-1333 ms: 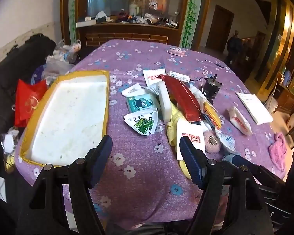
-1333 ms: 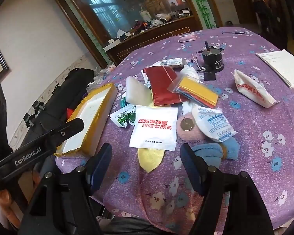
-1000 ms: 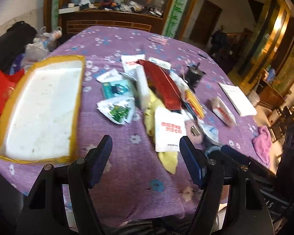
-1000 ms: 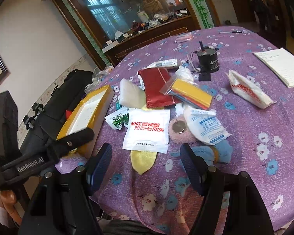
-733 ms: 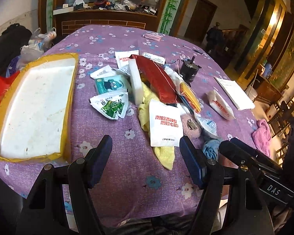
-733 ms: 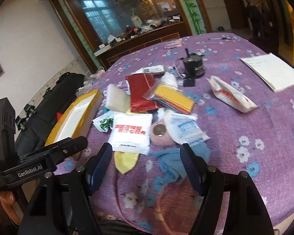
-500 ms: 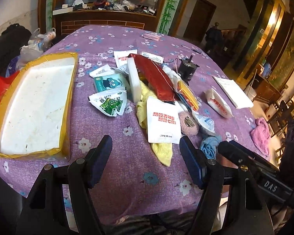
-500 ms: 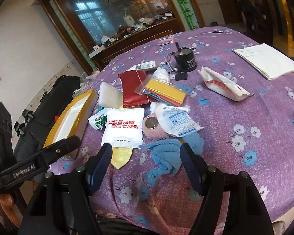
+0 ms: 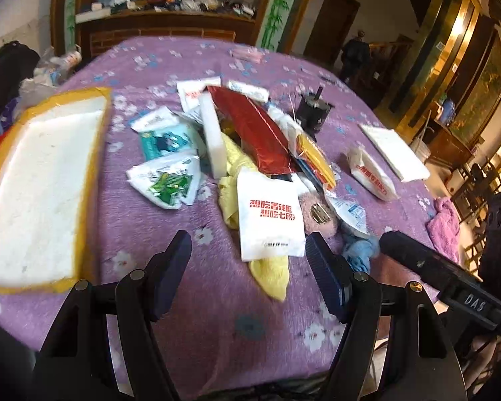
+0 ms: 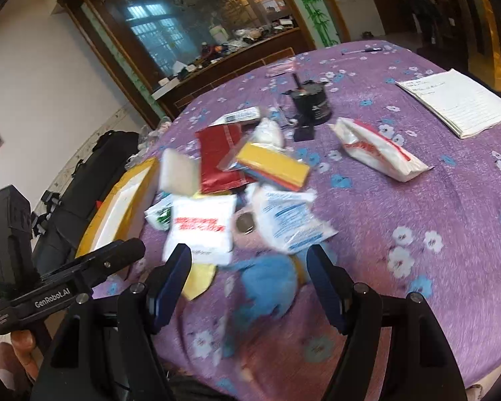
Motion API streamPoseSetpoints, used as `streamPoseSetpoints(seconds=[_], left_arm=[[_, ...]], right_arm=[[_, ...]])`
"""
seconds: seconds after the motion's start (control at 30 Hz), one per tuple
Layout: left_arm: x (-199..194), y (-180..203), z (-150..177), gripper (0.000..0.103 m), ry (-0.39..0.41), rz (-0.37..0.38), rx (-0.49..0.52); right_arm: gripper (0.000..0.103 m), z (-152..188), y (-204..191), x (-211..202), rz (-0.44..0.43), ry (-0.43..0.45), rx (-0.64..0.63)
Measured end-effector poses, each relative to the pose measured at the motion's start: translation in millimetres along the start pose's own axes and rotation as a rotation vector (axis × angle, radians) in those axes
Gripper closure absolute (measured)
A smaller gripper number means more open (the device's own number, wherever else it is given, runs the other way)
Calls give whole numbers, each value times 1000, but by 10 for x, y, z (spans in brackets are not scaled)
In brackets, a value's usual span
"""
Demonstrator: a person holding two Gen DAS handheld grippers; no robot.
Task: Organize soft objects
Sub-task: 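Grasp the white red-print sachet with left tool while right tool grasps the desiccant packet, then carry both packets into the yellow-rimmed foam tray and open both tools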
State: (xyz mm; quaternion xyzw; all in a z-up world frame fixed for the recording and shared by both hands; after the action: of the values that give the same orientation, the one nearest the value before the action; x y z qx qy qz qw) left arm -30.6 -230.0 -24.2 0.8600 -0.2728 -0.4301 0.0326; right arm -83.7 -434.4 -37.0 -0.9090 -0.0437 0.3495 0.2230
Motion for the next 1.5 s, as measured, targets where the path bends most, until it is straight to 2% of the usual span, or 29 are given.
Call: streamPoseSetpoints(seconds=[0.17, 0.23, 0.27, 0.33, 0.37, 0.43, 0.47, 0.5, 0.57, 0.77, 0.8, 0.83, 0.93, 1.03, 1.17, 1.27, 1.33, 1.5], left_arm=[[303, 54, -128, 47, -49, 39, 5], [387, 67, -176, 50, -64, 48, 2], [416, 77, -177, 63, -61, 54, 1], [428, 104, -178, 75, -67, 63, -6], [417, 129, -171, 75, -56, 72, -3], [456, 158, -171, 79, -54, 82, 7], [426, 165, -170, 79, -54, 105, -3], [459, 175, -179, 79, -47, 113, -5], [435, 183, -208, 79, -39, 143, -23], [506, 226, -286, 80, -46, 200, -55], [513, 221, -281, 83, -38, 209, -60], [487, 250, -275, 96, -28, 221, -49], [414, 355, -246, 96, -8, 186, 12], [257, 304, -258, 96, 17, 238, -43], [-35, 144, -342, 97, 75, 246, -89], [-252, -56, -343, 97, 105, 226, -123], [-479, -240, -323, 96, 143, 187, -149], [-976, -869, -275, 96, 210, 34, -223]], right_arm=[[31, -192, 147, 152, 11, -9, 10], [32, -244, 180, 216, 27, -8, 11], [32, -274, 203, 290, 31, -23, 13], [33, -298, 248, 402, 30, -55, 17], [33, -291, 276, 452, 36, -69, 28], [45, -246, 283, 509, 24, -93, 28], [47, -224, 278, 516, 32, -95, 24], [49, -201, 268, 505, 41, -93, 14], [65, -183, 261, 471, 57, -78, 6], [84, -231, 266, 443, 67, -64, 17], [88, -245, 264, 440, 68, -58, 20], [91, -253, 264, 433, 66, -51, 24], [95, -263, 261, 373, 61, -24, 24], [97, -291, 238, 292, 46, 6, 35], [97, -351, 64, 103, 26, 73, 5], [97, -412, -161, -8, -22, 116, -27], [97, -440, -342, 5, -75, 115, -40], [98, -418, -1054, 334, -256, 19, -111]])
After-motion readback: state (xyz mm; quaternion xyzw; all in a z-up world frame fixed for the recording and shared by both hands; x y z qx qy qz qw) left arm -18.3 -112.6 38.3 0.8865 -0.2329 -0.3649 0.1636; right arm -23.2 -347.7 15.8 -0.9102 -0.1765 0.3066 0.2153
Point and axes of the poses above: each gripper's, at about its wrist camera, not at the fingertips, and x roughly the way its jaws point, y to its right, z to its underside, the point moved 2 cm from there along x, roughly the way its jaws point, and after that the axes turned 1 degree about x, right-handed, at the moved point
